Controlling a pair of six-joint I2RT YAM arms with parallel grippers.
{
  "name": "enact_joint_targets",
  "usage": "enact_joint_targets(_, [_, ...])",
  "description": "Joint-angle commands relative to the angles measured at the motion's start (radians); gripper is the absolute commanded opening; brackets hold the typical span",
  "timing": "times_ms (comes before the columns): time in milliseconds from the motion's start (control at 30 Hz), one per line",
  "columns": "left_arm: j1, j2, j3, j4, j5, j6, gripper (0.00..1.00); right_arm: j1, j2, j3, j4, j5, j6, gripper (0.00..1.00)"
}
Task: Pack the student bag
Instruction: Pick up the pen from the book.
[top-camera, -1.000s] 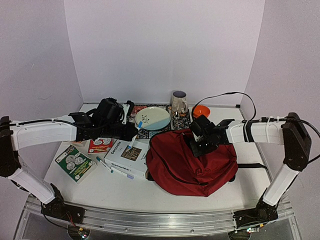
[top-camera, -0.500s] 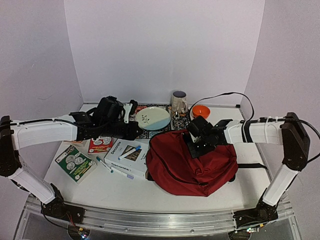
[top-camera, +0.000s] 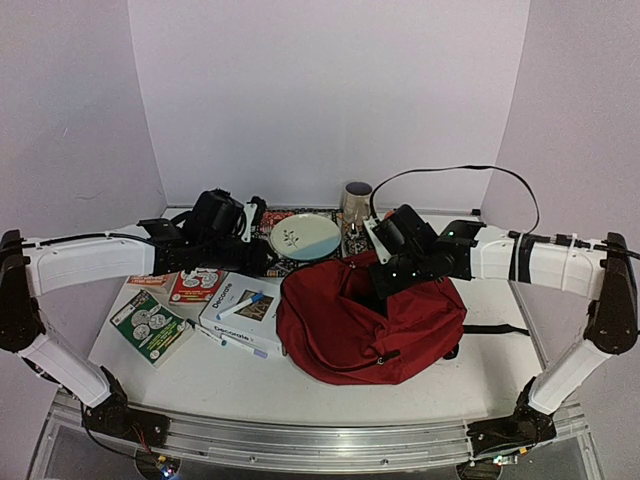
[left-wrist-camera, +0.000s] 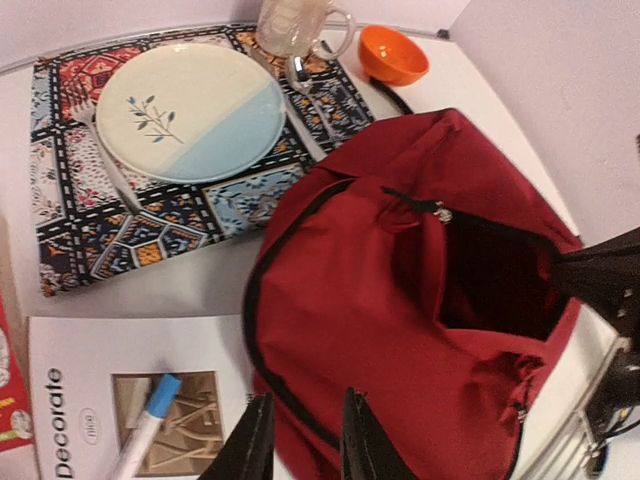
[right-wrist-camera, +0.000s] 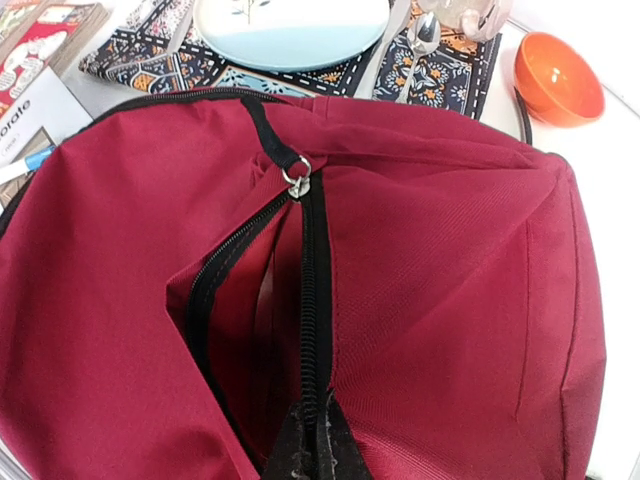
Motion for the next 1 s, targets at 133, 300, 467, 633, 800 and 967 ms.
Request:
enact_joint_targets(133, [0.040, 0.090, 0.074, -0.244, -0.150, 0.116, 0.43, 0.022, -0.020, 0.044, -0.012, 0.024, -0.040, 0.00])
enact_joint_targets(300, [0.057, 0.166, 0.102, -0.321, -0.124, 0.160, 0.48, 0.024, -0.020, 0.042, -0.012, 0.027, -0.048, 0.00])
enact_joint_targets(467, [0.085, 0.212, 0.108, -0.364, -0.081, 0.187, 0.49, 0.024, -0.021, 0.038, -0.009, 0.026, -0.054, 0.00])
enact_joint_targets(633, [0.112, 0.253, 0.115, -0.381, -0.033, 0.208, 0.49, 0.025, -0.017, 0.040, -0.002, 0.022, -0.058, 0.00])
enact_joint_targets(800, [0.118, 0.298, 0.124, -0.408, 0.007, 0.224, 0.45, 0.027, -0.013, 0.041, 0.004, 0.019, -0.061, 0.00])
enact_joint_targets(967, [0.118, 0.328, 0.127, -0.432, 0.007, 0.225, 0.39, 0.027, -0.010, 0.042, 0.013, 0.013, -0.062, 0.00])
